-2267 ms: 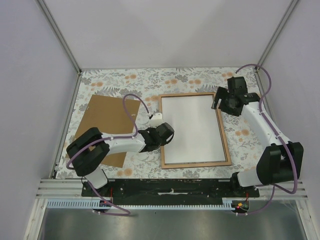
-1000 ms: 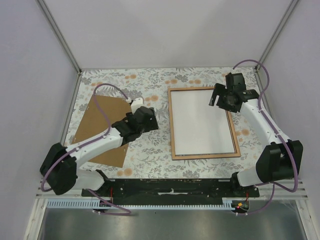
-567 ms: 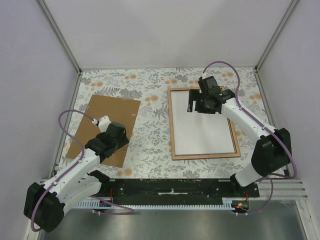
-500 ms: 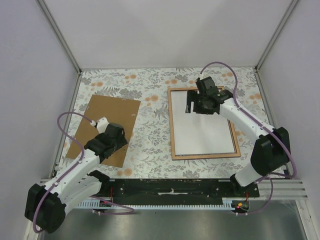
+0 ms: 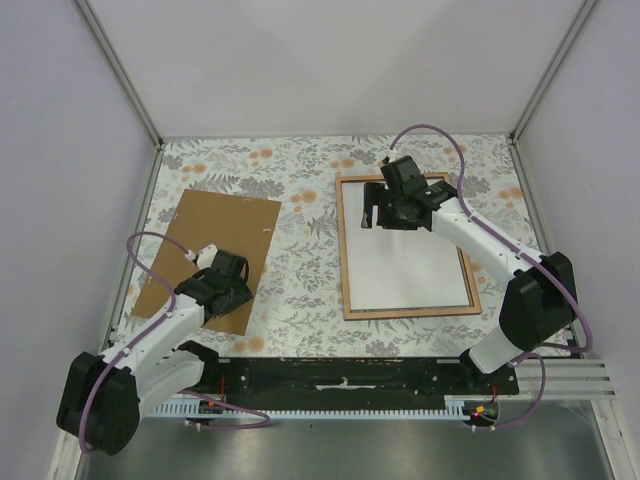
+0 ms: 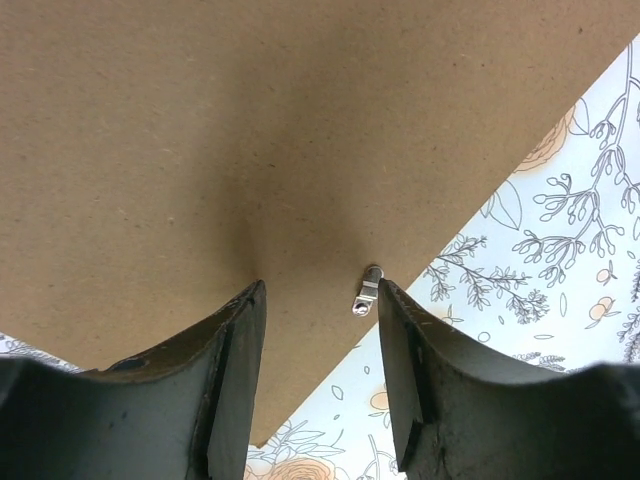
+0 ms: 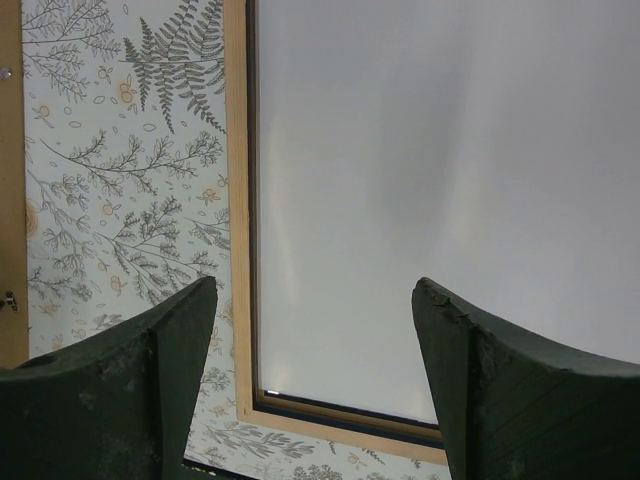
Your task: Put the photo into the frame
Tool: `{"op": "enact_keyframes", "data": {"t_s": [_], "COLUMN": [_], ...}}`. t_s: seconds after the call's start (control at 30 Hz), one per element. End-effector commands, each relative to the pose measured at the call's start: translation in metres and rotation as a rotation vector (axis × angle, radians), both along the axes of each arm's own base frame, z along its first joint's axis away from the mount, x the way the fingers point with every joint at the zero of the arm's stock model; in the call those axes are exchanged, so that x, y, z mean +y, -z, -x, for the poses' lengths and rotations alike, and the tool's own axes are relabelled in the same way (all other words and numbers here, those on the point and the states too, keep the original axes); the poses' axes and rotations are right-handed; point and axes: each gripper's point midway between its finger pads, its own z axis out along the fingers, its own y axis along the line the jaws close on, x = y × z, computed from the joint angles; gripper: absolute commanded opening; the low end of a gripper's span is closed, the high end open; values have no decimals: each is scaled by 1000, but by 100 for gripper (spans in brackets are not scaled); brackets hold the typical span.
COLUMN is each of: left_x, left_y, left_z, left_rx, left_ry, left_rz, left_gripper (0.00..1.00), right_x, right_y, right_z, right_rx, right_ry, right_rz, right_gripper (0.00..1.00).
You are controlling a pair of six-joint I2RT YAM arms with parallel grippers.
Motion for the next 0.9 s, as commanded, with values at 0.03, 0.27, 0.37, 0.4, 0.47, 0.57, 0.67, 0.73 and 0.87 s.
{"op": "enact_keyframes", "data": {"t_s": [0.03, 0.27, 0.37, 0.4, 0.47, 0.57, 0.67, 0.73, 0.87], "left_x": [-12, -6, -6, -6, -8, -12, -19, -22, -23], "left_y": [-9, -14, -16, -17, -18, -17, -15, -13, -10], "left_z": [-16, -23, -28, -29, -31, -33, -33, -32, -29], "left_rx": [-49, -57, -62, -63, -65, -61, -55, -48, -42], "left_ry": [40, 89, 111, 113, 130, 157, 188, 200, 199], "left_rz": [40, -32, -54, -62, -72, -77, -76, -81, -88], "left_gripper": [53, 50, 49, 48, 47, 47, 44, 43, 43], "right_x": [4, 5, 4, 3, 2, 0, -1, -2, -4], "right_y": [-12, -8, -7, -6, -6, -6, -4, -3, -3], "right_z": [-14, -13, -11, -11, -11, -10, -9, -7, -7], "right_rx": [-48, -41, -39, -38, -40, -45, -43, -41, -45], "right_ry": [29, 41, 44, 47, 51, 55, 58, 58, 65], "right_rz": [-14, -23, -24, -23, -20, -15, -12, -10, -3], "right_gripper": [86, 86, 86, 86, 86, 86, 86, 86, 86]}}
